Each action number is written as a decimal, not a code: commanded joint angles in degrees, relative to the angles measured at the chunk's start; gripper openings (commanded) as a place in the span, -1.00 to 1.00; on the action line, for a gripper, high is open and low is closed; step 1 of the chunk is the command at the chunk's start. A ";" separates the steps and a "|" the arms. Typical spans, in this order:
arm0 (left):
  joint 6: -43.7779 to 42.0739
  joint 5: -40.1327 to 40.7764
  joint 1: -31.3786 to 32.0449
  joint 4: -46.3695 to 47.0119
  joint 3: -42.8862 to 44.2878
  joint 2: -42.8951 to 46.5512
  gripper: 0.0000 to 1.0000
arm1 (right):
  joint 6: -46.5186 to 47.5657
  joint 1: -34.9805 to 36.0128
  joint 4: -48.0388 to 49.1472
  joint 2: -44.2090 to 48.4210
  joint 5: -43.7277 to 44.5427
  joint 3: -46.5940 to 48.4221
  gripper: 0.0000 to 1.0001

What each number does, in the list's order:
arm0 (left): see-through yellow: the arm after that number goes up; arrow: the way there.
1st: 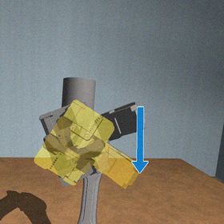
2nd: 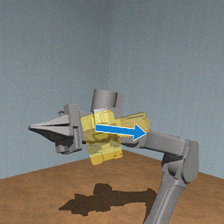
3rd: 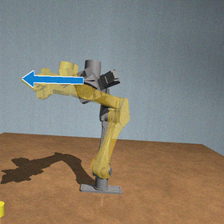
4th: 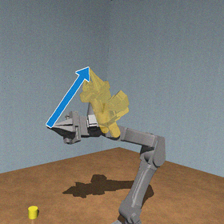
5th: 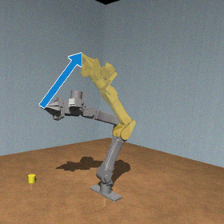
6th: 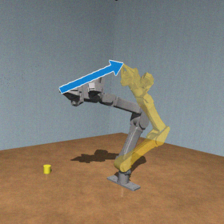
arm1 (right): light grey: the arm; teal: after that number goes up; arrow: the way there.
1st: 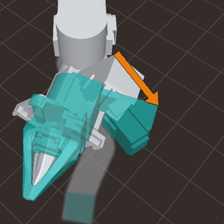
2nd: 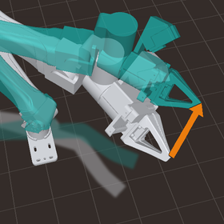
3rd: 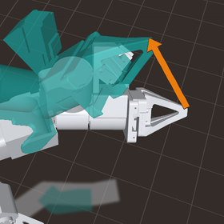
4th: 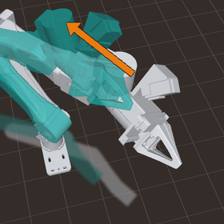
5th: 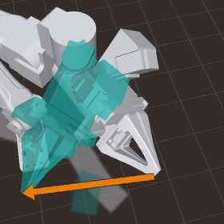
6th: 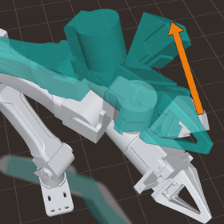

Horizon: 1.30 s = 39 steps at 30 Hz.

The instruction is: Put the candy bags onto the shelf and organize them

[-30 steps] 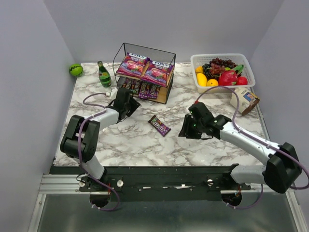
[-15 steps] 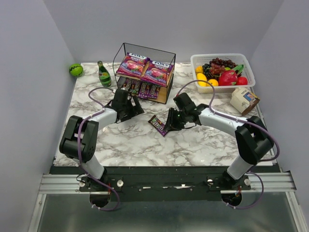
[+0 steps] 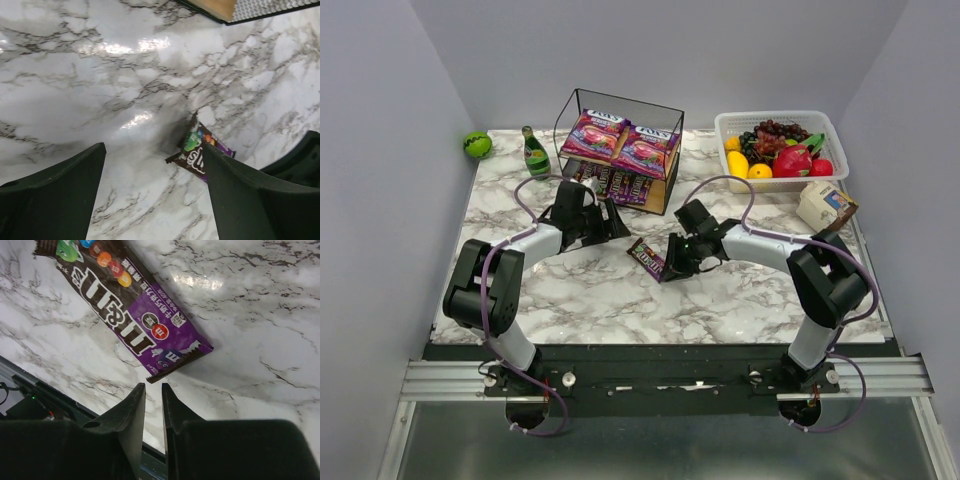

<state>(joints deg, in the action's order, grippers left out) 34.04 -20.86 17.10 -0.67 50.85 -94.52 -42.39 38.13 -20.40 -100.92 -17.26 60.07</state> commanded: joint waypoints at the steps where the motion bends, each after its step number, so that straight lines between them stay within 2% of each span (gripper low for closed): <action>1: -0.65 -9.71 0.12 5.06 0.92 -0.57 0.66 | -0.76 -0.51 0.89 -0.94 2.22 -1.71 -0.46; 5: -0.03 -13.85 0.12 5.50 1.36 -2.42 0.49 | -0.32 -1.74 0.80 -1.82 3.54 -2.42 -0.46; 10: 0.59 -15.87 0.12 6.47 1.53 -4.17 0.37 | 0.73 -3.41 0.72 -2.52 5.21 -2.86 -0.46; 14: 1.11 -17.54 0.12 6.73 2.15 -5.94 0.19 | 1.70 -4.82 0.63 -3.22 5.92 -2.24 -0.46; 26: 2.35 -20.01 0.12 5.77 4.52 -10.25 -0.20 | 5.39 -6.49 -0.95 -8.49 6.53 7.67 -0.46; 32: 0.77 -16.06 -0.05 2.34 4.35 -9.10 -0.20 | 6.62 -7.98 -2.97 -10.35 6.80 12.43 -0.46; 39: 0.23 -16.05 -0.49 0.75 3.65 -8.40 -0.27 | 6.88 -7.98 -3.94 -6.31 7.15 12.70 -0.46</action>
<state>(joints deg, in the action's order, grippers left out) 35.35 -37.52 16.93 2.02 54.33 -104.16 -36.45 30.09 -22.72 -110.13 -11.73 72.18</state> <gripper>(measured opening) 0.392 0.273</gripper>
